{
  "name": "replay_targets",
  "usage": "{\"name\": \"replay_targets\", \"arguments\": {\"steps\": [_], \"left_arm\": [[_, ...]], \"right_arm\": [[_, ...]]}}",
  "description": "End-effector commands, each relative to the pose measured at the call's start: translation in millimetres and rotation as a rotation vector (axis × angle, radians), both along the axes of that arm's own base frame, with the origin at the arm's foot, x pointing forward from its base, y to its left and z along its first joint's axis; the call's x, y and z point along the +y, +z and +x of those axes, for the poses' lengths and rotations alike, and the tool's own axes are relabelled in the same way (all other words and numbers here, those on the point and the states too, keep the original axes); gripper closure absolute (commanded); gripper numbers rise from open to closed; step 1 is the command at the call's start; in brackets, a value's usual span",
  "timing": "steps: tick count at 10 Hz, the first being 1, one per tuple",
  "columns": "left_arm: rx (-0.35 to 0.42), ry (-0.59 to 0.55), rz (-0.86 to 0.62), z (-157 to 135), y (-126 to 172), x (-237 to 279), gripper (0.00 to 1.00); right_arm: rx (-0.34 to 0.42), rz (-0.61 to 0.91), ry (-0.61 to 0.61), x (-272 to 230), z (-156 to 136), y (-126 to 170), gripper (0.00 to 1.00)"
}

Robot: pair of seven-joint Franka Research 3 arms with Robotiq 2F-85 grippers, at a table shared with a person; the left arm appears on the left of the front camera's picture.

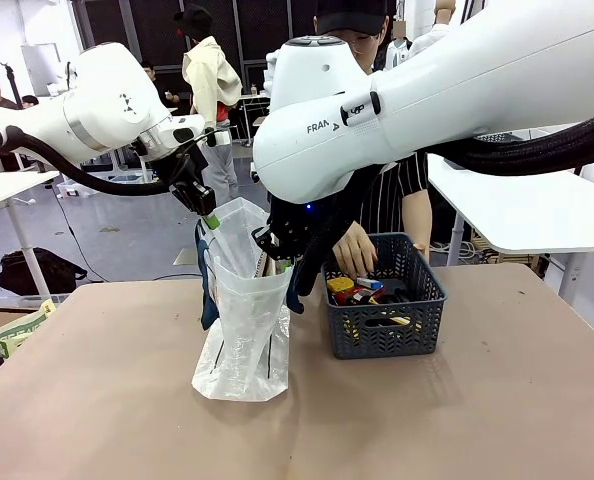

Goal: Transfer purchased items from the store into the shopping bag.
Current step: Move the Reusable shopping bag to the right side of the table.

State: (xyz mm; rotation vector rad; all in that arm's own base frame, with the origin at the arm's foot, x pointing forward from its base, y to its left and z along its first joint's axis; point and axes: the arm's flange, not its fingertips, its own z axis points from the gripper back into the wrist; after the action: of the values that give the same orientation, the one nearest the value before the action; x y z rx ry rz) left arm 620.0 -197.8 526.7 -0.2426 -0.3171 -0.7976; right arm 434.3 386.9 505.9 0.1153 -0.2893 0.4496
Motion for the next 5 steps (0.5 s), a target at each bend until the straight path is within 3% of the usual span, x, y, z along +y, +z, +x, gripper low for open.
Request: {"name": "replay_targets", "arguments": {"steps": [1,5], "left_arm": [[-0.011,0.008,0.002,-4.3,0.5,3.4,1.00],[-0.011,0.008,0.002,-4.3,0.5,3.4,1.00]], "right_arm": [[-0.001,0.003,-0.002,-0.4,-1.1,1.6,1.00],[-0.001,0.003,-0.002,-0.4,-1.1,1.6,1.00]]}}
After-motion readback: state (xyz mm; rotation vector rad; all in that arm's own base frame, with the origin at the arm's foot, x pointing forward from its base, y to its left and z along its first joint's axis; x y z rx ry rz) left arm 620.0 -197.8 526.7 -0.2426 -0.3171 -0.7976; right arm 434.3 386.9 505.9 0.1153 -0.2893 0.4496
